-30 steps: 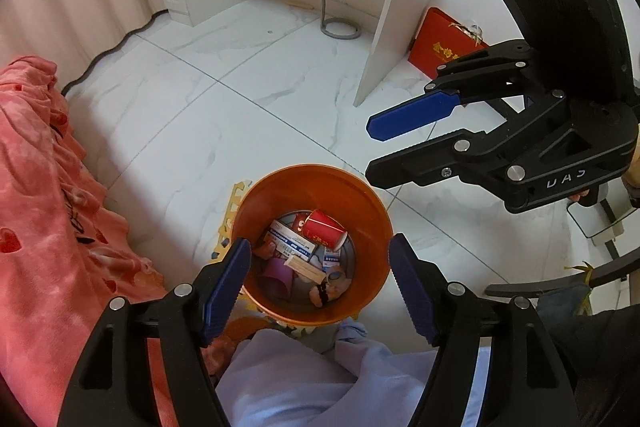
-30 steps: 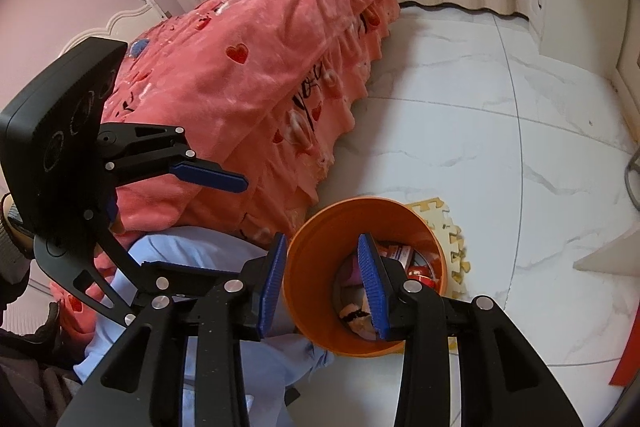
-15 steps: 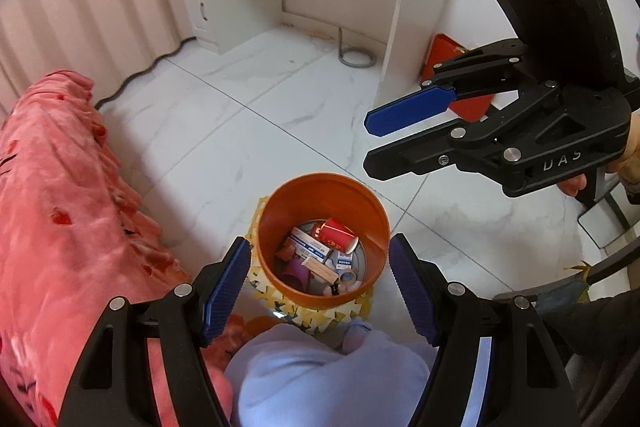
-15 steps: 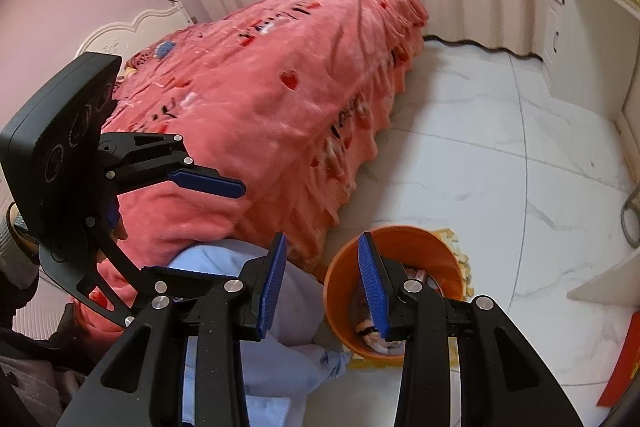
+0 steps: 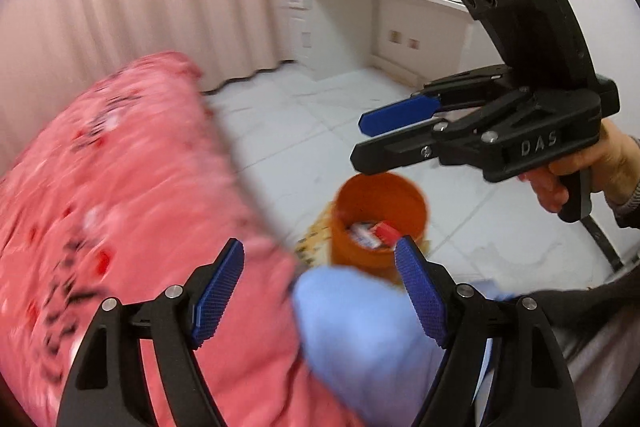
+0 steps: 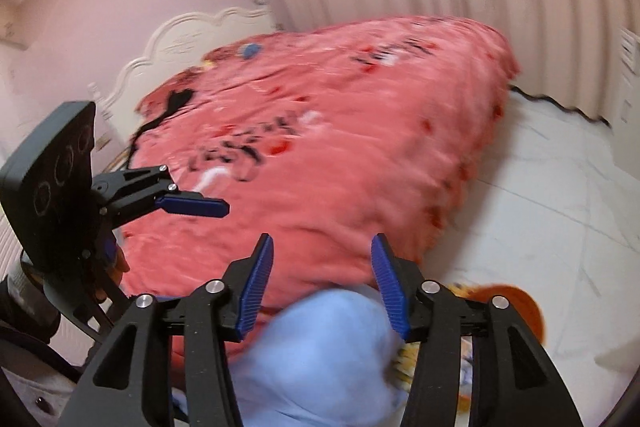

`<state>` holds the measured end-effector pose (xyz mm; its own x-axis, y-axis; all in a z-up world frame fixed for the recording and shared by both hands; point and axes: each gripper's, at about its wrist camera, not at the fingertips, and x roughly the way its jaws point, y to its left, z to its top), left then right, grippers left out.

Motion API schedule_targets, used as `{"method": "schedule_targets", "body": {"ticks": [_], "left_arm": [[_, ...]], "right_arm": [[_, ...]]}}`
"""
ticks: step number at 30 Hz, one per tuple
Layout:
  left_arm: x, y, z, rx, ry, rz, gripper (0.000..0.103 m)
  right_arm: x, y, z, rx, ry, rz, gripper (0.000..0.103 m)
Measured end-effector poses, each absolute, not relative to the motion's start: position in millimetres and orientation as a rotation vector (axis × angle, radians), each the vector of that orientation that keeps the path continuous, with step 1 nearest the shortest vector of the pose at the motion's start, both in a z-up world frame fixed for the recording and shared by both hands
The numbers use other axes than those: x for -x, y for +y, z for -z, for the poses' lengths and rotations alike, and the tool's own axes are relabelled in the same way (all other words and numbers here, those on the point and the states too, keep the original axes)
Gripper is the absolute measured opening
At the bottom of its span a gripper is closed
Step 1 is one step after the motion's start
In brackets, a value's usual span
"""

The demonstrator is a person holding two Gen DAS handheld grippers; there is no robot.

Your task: Collect trash

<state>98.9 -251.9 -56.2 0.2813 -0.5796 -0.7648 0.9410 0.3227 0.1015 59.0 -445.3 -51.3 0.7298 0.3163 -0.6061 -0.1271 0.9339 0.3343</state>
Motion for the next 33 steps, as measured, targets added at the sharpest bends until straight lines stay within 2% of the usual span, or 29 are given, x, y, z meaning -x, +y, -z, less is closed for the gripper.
{"method": "schedule_targets", "body": {"ticks": [3,4,6,10,12,16,20,21,33], "left_arm": [[-104,-205,46,-0.529,0.714,0.977,0.078],[-107,-189,44,-0.494,0.718,0.933,0.081],[-109,-164,39,-0.44,0.717,0.863,0.083],[-105,-113,29,-0.354,0.715,0.702,0.084],[-101,-91,23,-0.324,0.705,0.617,0.087],[-90,-57,12,-0.258,0.658,0.431,0.096],[-80,-35,8,-0.199,0.63,0.284,0.097],[-77,-31,8,-0.177,0.621,0.258,0.097],[-57,-8,18,-0.059,0.612,0.047,0.097]], "right_arm": [[-75,-404,40,-0.234,0.698,-0.333,0.053],[-79,-392,36,-0.22,0.692,-0.356,0.054],[-87,-364,26,-0.193,0.67,-0.406,0.059],[-96,-315,7,-0.128,0.614,-0.466,0.062],[-98,-292,-4,-0.122,0.573,-0.483,0.07],[-94,-264,-18,-0.132,0.495,-0.476,0.077],[-78,-246,-26,-0.124,0.417,-0.398,0.097],[-73,-244,-26,-0.122,0.407,-0.377,0.098],[-56,-247,6,-0.167,0.482,-0.271,0.098]]}}
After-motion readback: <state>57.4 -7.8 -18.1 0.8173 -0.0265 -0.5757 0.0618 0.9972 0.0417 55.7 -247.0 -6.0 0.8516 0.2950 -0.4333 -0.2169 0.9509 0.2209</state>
